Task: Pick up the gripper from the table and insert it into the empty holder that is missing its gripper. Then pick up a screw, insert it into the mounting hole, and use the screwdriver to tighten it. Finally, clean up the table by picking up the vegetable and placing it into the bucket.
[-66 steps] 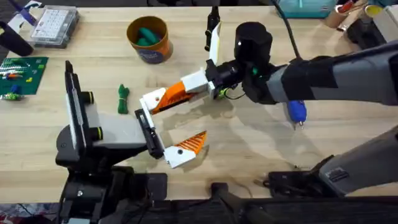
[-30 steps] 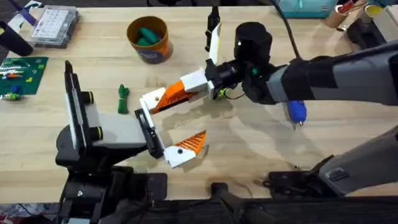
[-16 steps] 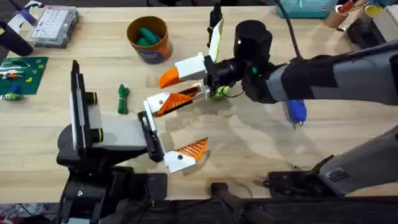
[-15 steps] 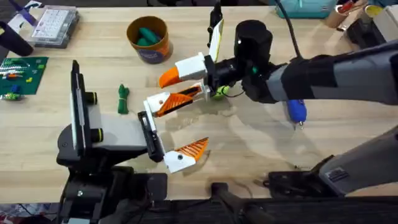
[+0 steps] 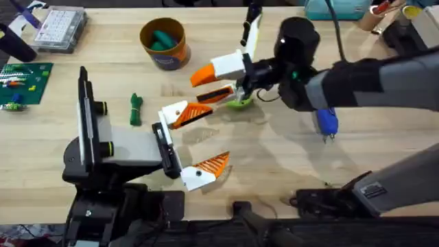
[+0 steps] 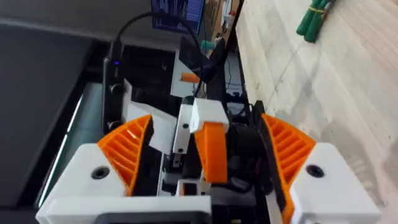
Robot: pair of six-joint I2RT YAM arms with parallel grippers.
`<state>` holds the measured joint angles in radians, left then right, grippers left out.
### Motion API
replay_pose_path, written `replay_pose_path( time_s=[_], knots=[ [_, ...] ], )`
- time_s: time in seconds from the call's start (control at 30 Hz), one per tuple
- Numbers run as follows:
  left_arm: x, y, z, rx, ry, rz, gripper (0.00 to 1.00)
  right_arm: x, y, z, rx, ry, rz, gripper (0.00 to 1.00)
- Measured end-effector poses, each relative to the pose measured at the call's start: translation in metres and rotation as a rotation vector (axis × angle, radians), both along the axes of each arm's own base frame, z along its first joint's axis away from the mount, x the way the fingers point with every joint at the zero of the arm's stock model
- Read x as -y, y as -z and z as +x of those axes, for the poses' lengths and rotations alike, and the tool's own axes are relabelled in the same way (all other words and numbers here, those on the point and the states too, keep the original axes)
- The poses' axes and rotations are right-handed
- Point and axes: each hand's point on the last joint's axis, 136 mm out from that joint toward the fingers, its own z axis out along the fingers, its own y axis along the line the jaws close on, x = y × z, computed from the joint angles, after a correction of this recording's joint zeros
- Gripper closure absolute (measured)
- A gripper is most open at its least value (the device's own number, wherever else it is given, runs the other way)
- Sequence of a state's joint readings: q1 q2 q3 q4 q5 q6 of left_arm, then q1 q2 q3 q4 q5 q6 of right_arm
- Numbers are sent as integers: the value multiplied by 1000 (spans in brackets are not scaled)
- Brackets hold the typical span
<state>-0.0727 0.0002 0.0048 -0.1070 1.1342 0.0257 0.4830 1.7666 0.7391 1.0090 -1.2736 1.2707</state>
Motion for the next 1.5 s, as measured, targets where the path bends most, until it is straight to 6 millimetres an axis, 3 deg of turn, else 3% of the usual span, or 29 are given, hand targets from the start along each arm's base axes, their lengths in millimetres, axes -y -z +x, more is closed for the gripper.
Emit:
replay_pose_path(
  time_s=[0.3,0.53,0.73,0.97,1.23,1.5],
  knots=[
    [0,0,0,0,1,0,10,20,15,-18,-37,44,-8,7],
    [0,0,-1,-1,4,0,10,23,-9,-30,73,93,105,7],
    [0,0,-1,-1,4,0,10,30,12,-36,-64,148,59,7],
    [0,0,-1,-1,4,0,10,28,25,-34,-143,167,14,7],
    [0,0,-1,-1,5,-1,10,20,25,-39,-143,163,14,8],
    [0,0,-1,-1,6,-1,10,10,18,-41,-123,154,28,124]
  ],
)
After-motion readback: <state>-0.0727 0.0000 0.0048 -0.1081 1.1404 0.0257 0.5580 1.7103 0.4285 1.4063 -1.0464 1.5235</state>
